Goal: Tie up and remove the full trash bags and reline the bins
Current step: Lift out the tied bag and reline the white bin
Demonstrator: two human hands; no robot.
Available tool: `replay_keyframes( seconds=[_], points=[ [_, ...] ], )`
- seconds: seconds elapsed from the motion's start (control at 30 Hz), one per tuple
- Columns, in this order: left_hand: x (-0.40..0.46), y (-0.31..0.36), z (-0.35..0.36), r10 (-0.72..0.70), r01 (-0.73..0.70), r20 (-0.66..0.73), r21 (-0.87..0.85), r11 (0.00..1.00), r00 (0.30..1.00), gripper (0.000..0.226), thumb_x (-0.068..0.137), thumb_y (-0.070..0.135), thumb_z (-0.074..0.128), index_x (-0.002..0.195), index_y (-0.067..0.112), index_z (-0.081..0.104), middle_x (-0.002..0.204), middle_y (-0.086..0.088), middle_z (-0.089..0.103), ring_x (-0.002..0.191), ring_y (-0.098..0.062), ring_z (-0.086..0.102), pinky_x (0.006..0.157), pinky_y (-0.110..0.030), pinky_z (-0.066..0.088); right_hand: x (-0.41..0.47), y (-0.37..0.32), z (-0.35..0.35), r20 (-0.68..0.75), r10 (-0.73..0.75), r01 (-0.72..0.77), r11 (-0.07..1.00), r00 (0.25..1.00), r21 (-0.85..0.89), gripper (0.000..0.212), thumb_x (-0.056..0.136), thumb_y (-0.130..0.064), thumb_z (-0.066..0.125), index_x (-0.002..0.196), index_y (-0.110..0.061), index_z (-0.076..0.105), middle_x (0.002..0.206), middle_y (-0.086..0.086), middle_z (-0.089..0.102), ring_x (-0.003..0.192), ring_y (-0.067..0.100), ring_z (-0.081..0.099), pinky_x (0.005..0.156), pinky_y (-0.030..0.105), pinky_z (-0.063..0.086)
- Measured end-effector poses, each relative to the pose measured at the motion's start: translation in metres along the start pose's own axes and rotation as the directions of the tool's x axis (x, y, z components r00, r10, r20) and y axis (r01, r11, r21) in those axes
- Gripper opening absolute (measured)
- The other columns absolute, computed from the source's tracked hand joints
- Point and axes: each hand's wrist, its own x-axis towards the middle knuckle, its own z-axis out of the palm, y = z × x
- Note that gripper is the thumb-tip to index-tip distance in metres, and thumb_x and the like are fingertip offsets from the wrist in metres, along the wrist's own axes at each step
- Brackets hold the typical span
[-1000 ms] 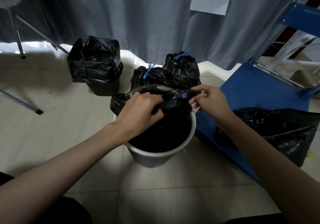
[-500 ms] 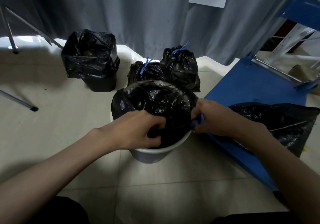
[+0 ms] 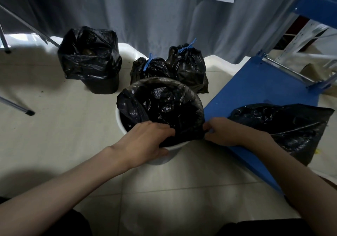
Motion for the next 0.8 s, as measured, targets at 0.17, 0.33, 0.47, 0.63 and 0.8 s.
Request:
replay_keyframes(
  seconds=[0.17, 0.33, 0.47, 0.63, 0.8],
  points=[
    [0.003, 0.002, 0.001, 0.038, -0.038, -0.092, 0.005, 0.999, 0.995, 0.023, 0.081, 0.035, 0.066, 0.098, 0.023, 0.058, 0.095, 0.007, 0.061, 0.085, -0.021, 0.060, 0.066, -0.025, 0.026, -0.004, -0.012, 0.020, 0.224, -0.016, 0.050, 0.988, 0.974, -0.144, 0.054, 0.102, -0.023, 0.044, 0.154, -0.018, 0.029, 0.154, 0.009, 0.036, 0.137, 0.027, 0.040, 0.108, 0.034, 0.034],
    [-0.001, -0.008, -0.008, 0.102, -0.102, -0.085, 0.003, 0.995, 0.991, 0.029, 0.079, 0.045, 0.068, 0.100, 0.026, 0.058, 0.094, 0.011, 0.062, 0.087, -0.014, 0.057, 0.070, -0.022, 0.025, -0.021, -0.021, 0.005, -0.024, -0.070, 0.065, 0.982, 0.997, -0.176, 0.035, 0.094, -0.030, 0.056, 0.128, -0.029, 0.061, 0.120, 0.003, 0.064, 0.103, 0.022, 0.062, 0.086, 0.033, 0.052],
    [-0.006, -0.029, -0.021, 0.208, -0.206, -0.027, 0.056, 0.977, 0.978, 0.028, 0.071, 0.052, 0.063, 0.091, 0.033, 0.057, 0.081, 0.019, 0.055, 0.084, -0.005, 0.049, 0.074, -0.023, 0.031, -0.028, -0.040, 0.009, -0.340, -0.167, 0.157, 0.986, 0.926, -0.059, 0.012, 0.087, -0.035, 0.067, 0.097, -0.028, 0.069, 0.095, -0.010, 0.056, 0.089, 0.013, 0.059, 0.071, 0.030, 0.049],
    [-0.019, -0.048, -0.030, 0.184, -0.173, -0.038, 0.194, 0.966, 0.982, 0.035, 0.065, 0.045, 0.080, 0.087, 0.035, 0.054, 0.081, 0.020, 0.057, 0.085, -0.007, 0.051, 0.077, -0.029, 0.038, -0.015, -0.060, 0.044, -0.497, -0.343, 0.265, 0.938, 0.797, -0.223, 0.023, 0.081, -0.028, 0.075, 0.099, -0.022, 0.061, 0.097, -0.005, 0.053, 0.087, 0.015, 0.051, 0.070, 0.026, 0.029],
    [-0.031, -0.065, -0.037, 0.181, -0.149, -0.101, 0.263, 0.953, 0.978, 0.029, 0.070, 0.038, 0.078, 0.079, 0.029, 0.052, 0.075, 0.015, 0.054, 0.077, -0.014, 0.053, 0.073, -0.035, 0.047, -0.011, -0.067, 0.063, -0.592, -0.406, 0.294, 0.914, 0.696, -0.281, 0.035, 0.067, -0.014, 0.084, 0.086, -0.022, 0.056, 0.082, -0.004, 0.058, 0.071, 0.016, 0.053, 0.066, 0.024, 0.029]
  ],
)
